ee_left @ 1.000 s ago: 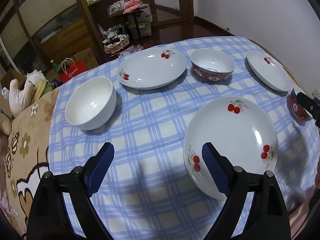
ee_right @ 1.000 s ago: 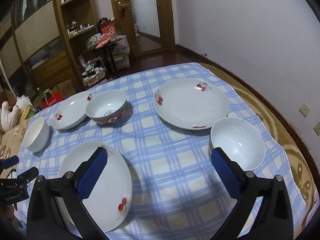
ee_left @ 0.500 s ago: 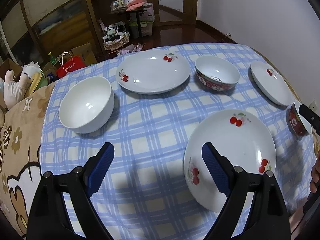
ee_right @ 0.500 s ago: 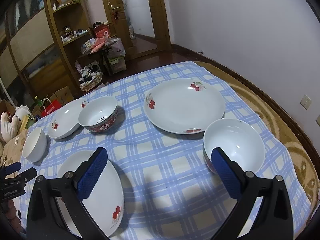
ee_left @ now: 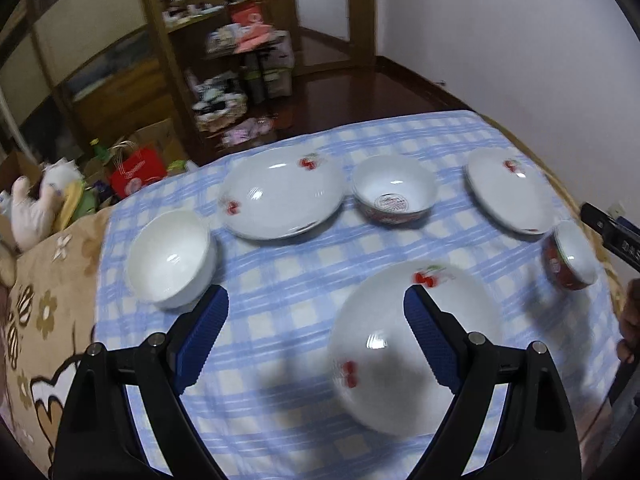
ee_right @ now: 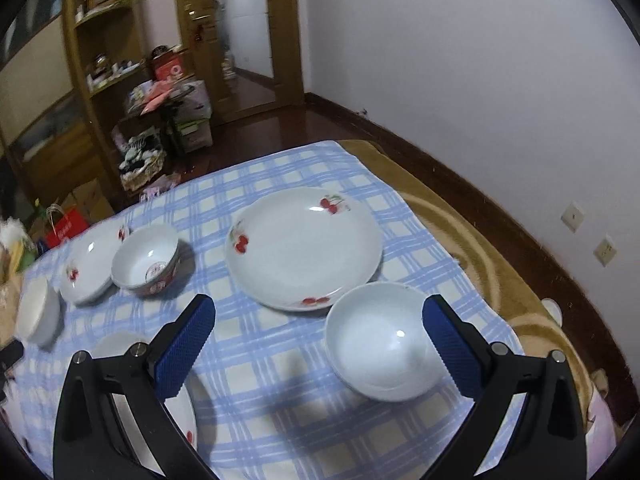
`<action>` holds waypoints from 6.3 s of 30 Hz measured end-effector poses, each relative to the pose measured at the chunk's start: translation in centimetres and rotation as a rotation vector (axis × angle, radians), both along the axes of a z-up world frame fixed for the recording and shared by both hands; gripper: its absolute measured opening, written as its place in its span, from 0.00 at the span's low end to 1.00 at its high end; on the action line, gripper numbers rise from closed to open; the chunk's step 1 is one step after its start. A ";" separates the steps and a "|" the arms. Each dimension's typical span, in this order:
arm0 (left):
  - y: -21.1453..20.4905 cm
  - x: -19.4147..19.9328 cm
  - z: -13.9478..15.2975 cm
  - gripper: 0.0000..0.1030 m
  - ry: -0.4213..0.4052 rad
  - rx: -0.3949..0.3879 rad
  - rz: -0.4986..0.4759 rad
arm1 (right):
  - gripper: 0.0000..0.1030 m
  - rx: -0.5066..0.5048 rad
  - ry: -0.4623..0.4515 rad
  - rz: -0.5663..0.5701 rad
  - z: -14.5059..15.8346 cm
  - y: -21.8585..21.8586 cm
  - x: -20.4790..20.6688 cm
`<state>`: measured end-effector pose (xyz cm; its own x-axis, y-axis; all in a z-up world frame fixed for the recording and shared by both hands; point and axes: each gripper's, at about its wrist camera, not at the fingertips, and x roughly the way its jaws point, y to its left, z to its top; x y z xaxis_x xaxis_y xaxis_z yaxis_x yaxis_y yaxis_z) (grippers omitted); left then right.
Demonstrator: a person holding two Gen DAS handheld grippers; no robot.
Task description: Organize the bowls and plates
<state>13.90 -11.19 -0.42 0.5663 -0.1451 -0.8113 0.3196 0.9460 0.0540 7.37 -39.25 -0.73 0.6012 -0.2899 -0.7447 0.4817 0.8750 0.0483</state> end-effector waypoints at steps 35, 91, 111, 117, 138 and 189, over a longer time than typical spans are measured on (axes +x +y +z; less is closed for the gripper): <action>-21.9 15.9 -5.2 0.86 0.210 -0.049 -0.166 | 0.92 0.287 0.116 0.013 -6.0 -14.4 9.6; -11.9 9.7 -1.7 0.15 0.320 -0.120 -0.119 | 0.06 0.331 0.031 0.155 -2.0 -4.3 6.4; -0.5 2.6 -2.2 0.15 0.330 -0.163 0.019 | 0.07 0.227 0.116 0.340 -1.0 6.9 2.8; 0.8 1.2 -3.1 0.15 0.353 -0.158 0.016 | 0.07 0.175 0.153 0.380 -1.2 8.8 1.8; 3.0 -0.3 -7.8 0.15 0.413 -0.187 0.068 | 0.07 0.166 0.236 0.390 -4.5 11.2 1.1; 1.8 1.0 -13.0 0.18 0.469 -0.081 0.054 | 0.08 0.229 0.255 0.370 -10.2 9.7 3.6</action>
